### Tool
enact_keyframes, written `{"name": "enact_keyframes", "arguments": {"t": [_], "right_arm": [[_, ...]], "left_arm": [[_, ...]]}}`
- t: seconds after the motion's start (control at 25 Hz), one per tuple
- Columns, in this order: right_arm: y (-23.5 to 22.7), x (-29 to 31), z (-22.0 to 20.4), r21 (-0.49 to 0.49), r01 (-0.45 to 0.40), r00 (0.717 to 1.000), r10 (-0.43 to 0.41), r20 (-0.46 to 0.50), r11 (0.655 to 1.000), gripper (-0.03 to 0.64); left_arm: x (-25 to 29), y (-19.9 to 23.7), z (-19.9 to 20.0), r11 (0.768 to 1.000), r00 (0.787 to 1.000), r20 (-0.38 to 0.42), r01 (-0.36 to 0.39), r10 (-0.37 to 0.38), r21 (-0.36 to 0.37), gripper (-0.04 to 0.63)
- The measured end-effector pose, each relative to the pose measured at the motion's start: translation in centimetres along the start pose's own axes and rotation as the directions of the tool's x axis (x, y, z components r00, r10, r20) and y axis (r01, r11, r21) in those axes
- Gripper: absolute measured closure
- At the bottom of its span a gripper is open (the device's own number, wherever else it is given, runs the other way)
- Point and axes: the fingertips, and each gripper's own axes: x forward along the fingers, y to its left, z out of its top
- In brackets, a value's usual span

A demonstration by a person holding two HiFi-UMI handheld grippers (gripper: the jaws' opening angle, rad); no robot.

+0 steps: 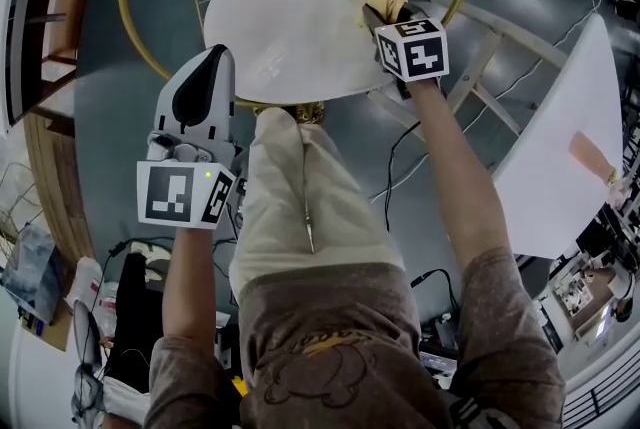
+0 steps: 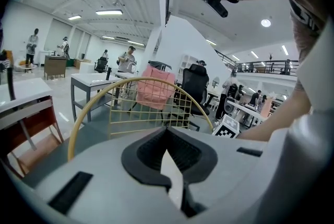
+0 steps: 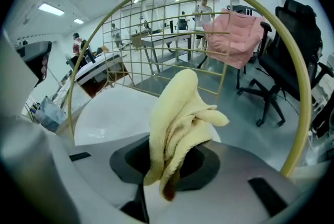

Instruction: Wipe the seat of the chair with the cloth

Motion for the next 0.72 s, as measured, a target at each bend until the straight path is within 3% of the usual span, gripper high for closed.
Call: {"name": "enact_keyframes", "arguments": {"t": [0.4, 0.72], "right_arm": [[12.7, 3.8, 1.8, -0.11, -0.2, 0.979, 0.201, 0.005, 0.974, 0.505], [21.4, 5.9, 3.8, -0.116, -0.324, 0.944, 0.329, 0.021, 0.939, 0.505]], "left_arm": [[-2.5, 2.3, 0.1, 0.998, 0.998, 0.023, -0.066, 0.066, -0.014, 0.587], [-4.6, 4.5, -0.2, 0.992, 0.992, 0.035, -0.123, 0.124, -0.039, 0.586]]}}
